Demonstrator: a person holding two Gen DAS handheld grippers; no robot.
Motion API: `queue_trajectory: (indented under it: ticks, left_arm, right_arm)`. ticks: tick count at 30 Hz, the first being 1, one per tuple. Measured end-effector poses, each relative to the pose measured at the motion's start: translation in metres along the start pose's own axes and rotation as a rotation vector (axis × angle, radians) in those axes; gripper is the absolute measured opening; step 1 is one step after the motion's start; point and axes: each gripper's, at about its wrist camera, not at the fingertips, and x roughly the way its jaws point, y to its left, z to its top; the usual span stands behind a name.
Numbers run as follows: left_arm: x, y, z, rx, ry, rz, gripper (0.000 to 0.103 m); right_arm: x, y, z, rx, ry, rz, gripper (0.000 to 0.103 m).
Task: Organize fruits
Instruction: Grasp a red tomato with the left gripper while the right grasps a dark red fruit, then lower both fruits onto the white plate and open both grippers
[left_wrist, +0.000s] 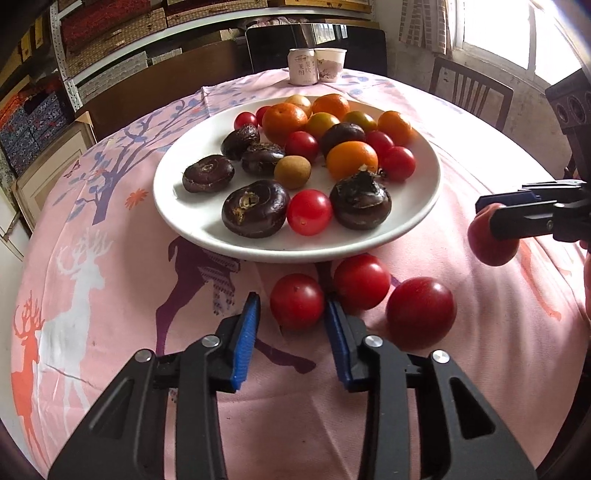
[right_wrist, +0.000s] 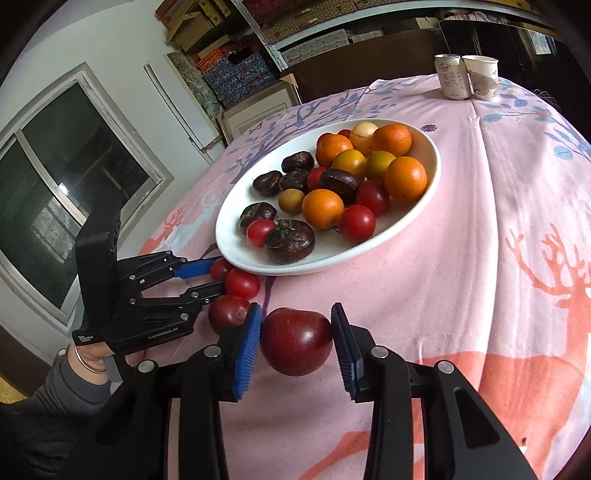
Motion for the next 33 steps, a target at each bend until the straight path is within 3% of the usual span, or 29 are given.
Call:
queue_trajectory:
  ticks: [5,8,10,12,18,22,28,33]
  left_arm:
    - [0.000,-0.001,0.001,-0.001,-0.002,0.001,0.035]
    - [-0.007,0.000,-0.001,-0.017,-0.014,0.000,0.029]
    - [-0.015,0.003,-0.004,-0.032,-0.033,-0.005,0.029]
    - [-0.024,0.007,-0.007,-0.051,-0.058,-0.008,0.029]
    - [-0.058,0.014,-0.002,-0.089,-0.152,-0.023,0.029]
    - [-0.044,0.008,0.001,-0.045,-0.085,-0.023,0.029]
    - [-0.006,0.010,-0.010,-0.071,0.005,-0.043,0.032]
    - [-0.018,0.017,-0.011,-0.109,-0.033,-0.043,0.027]
  right_arm:
    - [0.012,0.002,-0.006,-0.046,0.034,-0.051,0.044]
    - [0.014,0.013,-0.007,-0.105,0.041,-0.099,0.048]
    - [0.015,0.016,-0.008,-0.124,0.048,-0.121,0.048]
    - [0.015,0.015,-0.009,-0.130,0.048,-0.146,0.041]
    - [-0.012,0.013,0.010,-0.055,-0.041,-0.041,0.041]
    - [-0.024,0.016,0.028,-0.046,-0.088,-0.036,0.041]
    - [-0.019,0.012,0.019,-0.025,-0.070,-0.016,0.041]
    - [-0.022,0.007,0.016,-0.007,-0.072,-0.015,0.041]
